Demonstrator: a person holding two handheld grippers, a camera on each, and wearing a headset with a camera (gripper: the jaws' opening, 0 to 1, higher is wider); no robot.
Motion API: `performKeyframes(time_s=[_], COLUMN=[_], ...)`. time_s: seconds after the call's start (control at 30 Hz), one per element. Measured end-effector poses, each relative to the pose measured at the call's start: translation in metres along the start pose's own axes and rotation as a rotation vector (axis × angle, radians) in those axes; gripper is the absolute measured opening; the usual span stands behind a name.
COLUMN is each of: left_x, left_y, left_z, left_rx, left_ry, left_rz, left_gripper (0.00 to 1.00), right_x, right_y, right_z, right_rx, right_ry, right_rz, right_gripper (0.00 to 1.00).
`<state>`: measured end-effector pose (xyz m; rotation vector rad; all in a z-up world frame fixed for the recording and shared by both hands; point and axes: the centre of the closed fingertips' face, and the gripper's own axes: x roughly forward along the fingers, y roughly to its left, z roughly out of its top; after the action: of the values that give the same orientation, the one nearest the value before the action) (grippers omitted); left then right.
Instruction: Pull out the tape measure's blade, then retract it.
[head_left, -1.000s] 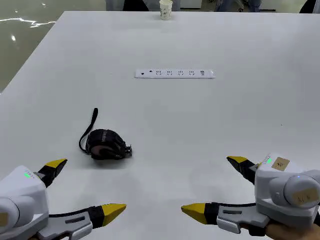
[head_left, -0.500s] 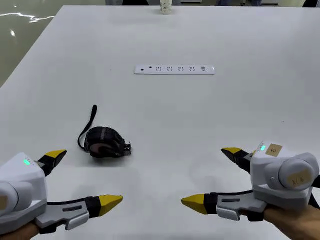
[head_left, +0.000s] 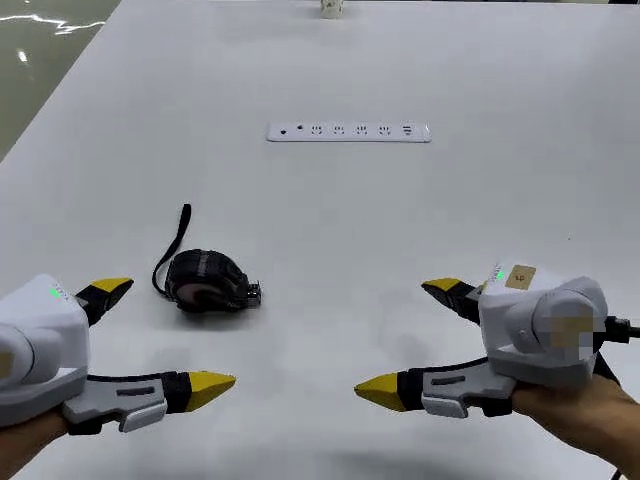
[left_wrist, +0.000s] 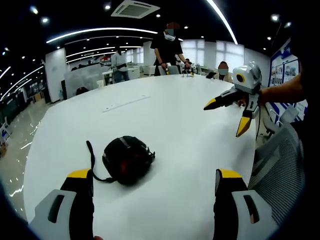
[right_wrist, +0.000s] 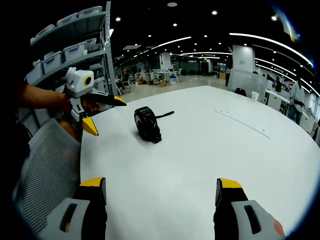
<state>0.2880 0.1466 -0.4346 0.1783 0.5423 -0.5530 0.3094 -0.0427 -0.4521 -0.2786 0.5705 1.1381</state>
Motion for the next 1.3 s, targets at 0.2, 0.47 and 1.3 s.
performKeyframes(time_s=[0.2,0.47,1.3], left_x=[0.005,0.008,0.031], left_y=[0.006,0.016,0.034], left_z=[0.003,0.002,-0.001], left_rx=[0.028,0.067,0.208], left_ry=[0.017,0.051,0.161], left_rz=[-0.024,-0.057,-0.174], left_gripper=[0.99,0.98,0.78], right_x=[0.008,0.018,0.058], right_y=[-0.004,-0.006,-0.017], right_z=[0.003,0.005,0.022], right_rx=[-0.041,-0.072,-0.193], right_ry=[0.018,0.039,0.073], right_rz=[0.027,0.061,0.155], right_gripper=[0.87,0.85,0.72])
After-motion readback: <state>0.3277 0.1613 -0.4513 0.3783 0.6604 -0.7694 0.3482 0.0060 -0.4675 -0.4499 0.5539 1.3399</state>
